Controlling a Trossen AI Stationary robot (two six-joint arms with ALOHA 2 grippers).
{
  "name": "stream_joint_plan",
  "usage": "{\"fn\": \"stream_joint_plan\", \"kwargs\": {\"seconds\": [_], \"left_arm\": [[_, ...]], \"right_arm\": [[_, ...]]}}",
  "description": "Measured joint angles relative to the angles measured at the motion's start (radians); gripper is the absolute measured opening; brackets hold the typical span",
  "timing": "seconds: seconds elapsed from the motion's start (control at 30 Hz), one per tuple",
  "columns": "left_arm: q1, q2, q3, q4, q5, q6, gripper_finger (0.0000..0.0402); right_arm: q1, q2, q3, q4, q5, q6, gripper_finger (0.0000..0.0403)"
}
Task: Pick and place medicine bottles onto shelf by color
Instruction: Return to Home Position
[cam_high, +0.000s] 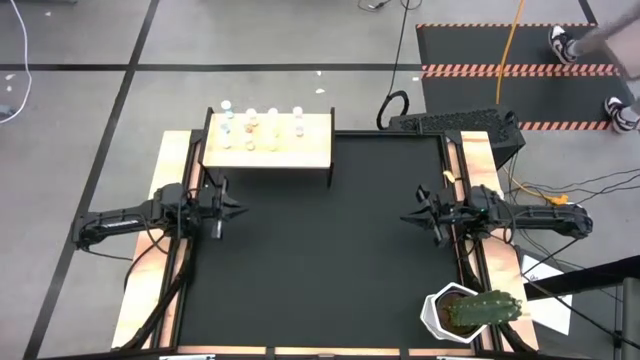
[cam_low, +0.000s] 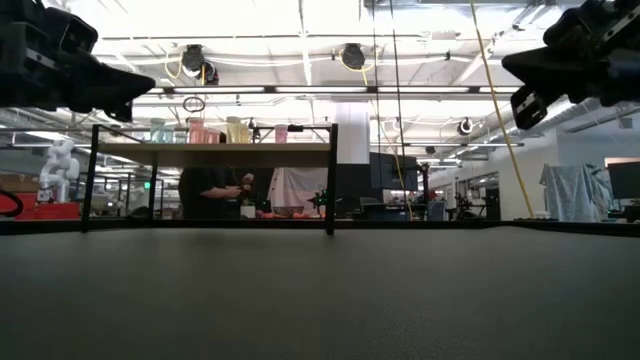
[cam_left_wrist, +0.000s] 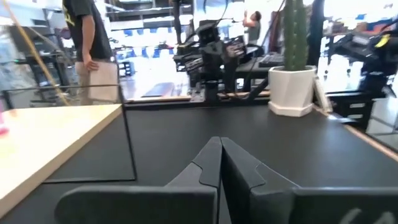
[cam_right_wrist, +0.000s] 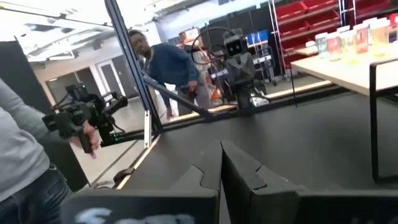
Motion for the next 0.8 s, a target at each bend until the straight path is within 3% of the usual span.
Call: {"fn": "stream_joint_plan", "kwargs": {"seconds": [0.27,0.8], "left_arm": [[0.0,0.003,0.0,0.007,-0.037,-0.017,0.0035],[0.0,0.003,0.0,0.008,-0.04,-0.013,0.0035]], "right_arm": [[0.0,0.0,-0.001,0.01,0.0,0.0,0.0],[0.0,0.0,-0.002,0.009,-0.001,0.0,0.0]]}}
